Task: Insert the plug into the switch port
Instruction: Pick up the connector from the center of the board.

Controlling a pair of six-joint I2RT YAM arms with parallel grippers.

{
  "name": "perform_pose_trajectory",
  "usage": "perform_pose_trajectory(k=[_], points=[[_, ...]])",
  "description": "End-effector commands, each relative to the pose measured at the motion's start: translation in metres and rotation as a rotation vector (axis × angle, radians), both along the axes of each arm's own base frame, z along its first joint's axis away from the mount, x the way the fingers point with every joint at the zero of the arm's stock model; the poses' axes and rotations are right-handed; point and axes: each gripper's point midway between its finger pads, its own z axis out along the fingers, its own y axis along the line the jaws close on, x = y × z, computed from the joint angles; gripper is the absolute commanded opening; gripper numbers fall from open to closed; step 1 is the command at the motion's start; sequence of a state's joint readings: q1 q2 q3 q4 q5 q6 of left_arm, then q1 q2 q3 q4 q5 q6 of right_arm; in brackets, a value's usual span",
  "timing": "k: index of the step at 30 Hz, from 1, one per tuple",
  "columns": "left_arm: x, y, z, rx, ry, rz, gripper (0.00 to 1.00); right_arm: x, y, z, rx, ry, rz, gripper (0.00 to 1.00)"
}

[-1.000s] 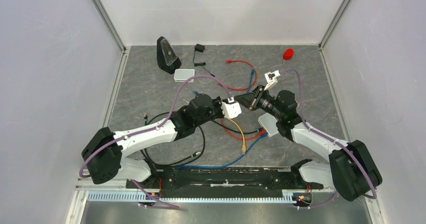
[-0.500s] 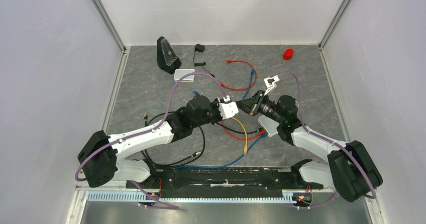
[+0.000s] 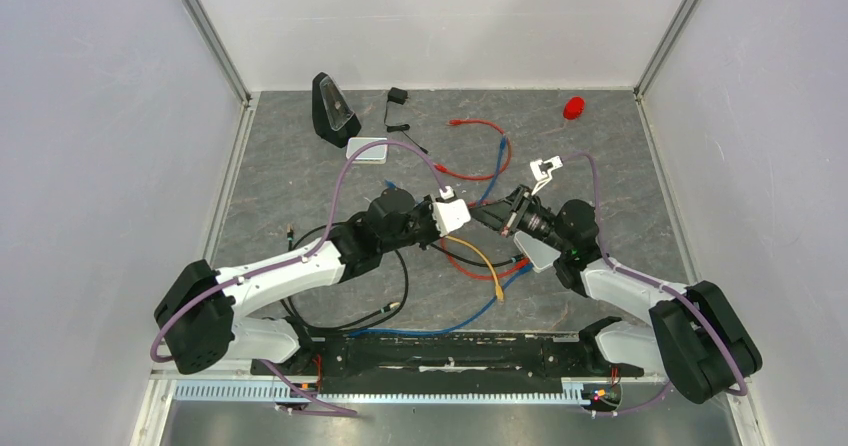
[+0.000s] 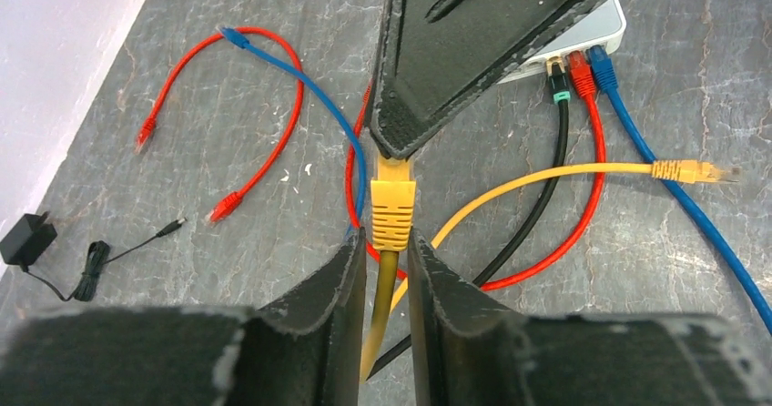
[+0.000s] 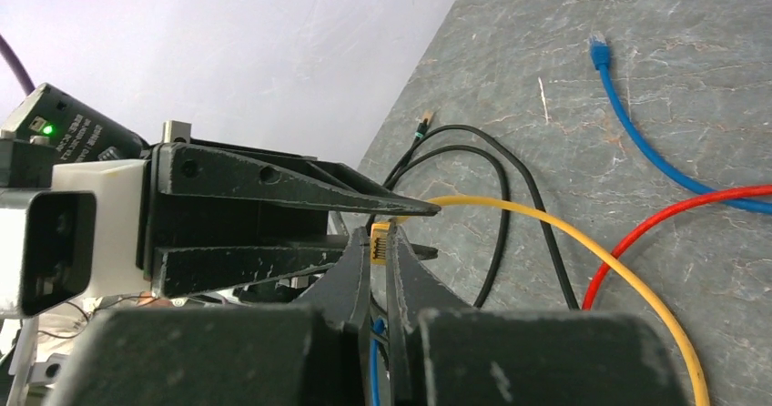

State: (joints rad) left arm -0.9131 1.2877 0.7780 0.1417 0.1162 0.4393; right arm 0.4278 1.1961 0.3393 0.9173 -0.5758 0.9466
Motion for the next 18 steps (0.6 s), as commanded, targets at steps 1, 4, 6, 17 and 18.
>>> perform_pose_trajectory(k=[1,4,6,17,18], points=[[-0.003,-0.004,0.018,-0.075,0.011,-0.014,0.24,-0.005,-0.001,0.018,0.051,-0.061,0.019,0.0],[0.001,-0.001,0.022,-0.089,-0.008,0.007,0.14,-0.005,-0.002,0.013,0.044,-0.05,0.014,0.0],[0.001,0.0,0.024,-0.105,-0.017,0.014,0.16,-0.004,-0.004,0.008,0.042,-0.034,0.004,0.0],[-0.004,-0.004,0.019,-0.108,0.013,-0.014,0.23,-0.003,-0.008,0.003,0.064,-0.011,-0.003,0.0],[-0.005,-0.005,0.019,-0.109,0.015,-0.016,0.23,-0.002,-0.009,0.003,0.064,-0.01,-0.004,0.0]])
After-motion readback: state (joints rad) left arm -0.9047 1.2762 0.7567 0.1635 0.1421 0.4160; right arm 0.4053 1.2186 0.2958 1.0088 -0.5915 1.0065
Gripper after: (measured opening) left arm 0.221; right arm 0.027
